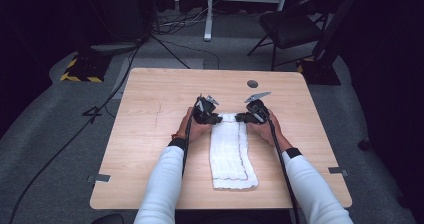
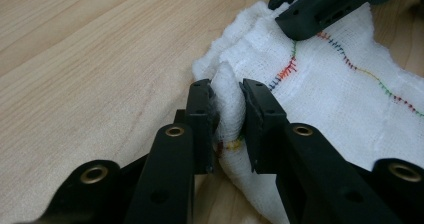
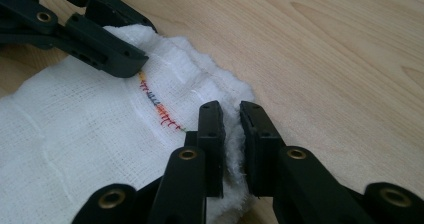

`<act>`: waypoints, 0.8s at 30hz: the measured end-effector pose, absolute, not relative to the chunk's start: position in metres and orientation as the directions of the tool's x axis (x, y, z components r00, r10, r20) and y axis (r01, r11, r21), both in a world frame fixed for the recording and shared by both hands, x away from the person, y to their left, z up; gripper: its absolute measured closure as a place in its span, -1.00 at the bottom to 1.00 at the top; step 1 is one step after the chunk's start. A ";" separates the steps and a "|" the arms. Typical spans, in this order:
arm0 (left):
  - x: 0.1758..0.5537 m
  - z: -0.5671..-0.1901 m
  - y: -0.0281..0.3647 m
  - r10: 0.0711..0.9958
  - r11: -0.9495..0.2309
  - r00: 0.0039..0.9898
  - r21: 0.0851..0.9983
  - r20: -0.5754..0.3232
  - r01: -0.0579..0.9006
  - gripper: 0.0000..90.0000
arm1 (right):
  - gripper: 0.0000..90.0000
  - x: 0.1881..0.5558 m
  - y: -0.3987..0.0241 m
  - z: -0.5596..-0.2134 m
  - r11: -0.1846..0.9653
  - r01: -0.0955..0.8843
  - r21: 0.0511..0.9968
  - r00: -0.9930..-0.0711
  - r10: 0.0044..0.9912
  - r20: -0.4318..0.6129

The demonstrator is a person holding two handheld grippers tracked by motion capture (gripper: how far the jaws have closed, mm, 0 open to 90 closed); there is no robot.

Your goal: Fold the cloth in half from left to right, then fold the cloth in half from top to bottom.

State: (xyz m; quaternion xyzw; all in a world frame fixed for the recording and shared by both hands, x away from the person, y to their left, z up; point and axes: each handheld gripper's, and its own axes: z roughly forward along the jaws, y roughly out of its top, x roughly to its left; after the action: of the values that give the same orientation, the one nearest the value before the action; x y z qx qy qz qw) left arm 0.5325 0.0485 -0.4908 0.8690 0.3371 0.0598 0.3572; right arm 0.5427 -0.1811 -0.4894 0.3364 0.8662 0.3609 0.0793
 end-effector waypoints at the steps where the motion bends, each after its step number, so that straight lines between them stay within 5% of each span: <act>1: 0.533 -0.490 0.048 0.629 -0.526 0.768 0.662 -0.120 0.534 0.72 | 0.82 0.543 -0.181 -0.489 0.513 0.523 0.681 -0.761 0.640 0.103; 24: 0.525 -0.429 0.050 0.649 -0.547 0.760 0.719 0.039 0.429 0.78 | 0.85 0.529 -0.176 -0.430 0.480 0.355 0.802 -0.764 0.643 -0.047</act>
State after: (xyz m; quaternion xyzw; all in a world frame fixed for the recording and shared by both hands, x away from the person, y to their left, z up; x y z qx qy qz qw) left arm 0.5253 0.0503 -0.4292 0.8661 0.3112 0.1521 0.3604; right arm 0.5288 -0.1757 -0.4303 0.2963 0.8425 0.4150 0.1738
